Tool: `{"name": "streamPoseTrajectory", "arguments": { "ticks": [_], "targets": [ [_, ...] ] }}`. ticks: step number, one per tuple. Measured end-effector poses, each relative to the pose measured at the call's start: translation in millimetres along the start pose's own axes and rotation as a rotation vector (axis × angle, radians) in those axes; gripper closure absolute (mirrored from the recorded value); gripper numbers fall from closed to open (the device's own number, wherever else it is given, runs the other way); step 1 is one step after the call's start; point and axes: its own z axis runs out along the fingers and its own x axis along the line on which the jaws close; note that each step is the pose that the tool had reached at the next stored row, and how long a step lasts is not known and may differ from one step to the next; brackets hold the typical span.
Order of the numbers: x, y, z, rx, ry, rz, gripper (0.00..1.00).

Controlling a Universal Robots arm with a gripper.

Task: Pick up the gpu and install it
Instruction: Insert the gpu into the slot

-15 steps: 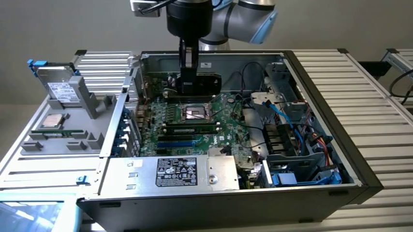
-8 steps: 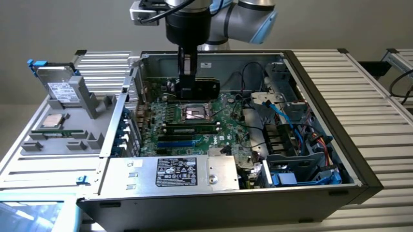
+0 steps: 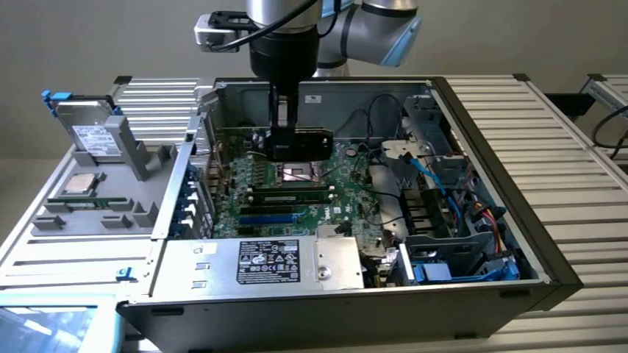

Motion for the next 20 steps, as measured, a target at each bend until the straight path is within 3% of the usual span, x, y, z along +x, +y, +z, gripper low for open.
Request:
{"name": "streamPoseTrajectory", "arguments": {
  "ticks": [6,20],
  "targets": [
    [2.6,0.0,10.7,0.0007,0.0000,0.000,0.71],
    [9.4,6.4,20.8,0.0004,0.0001,0.000,0.71]
  ]
}}
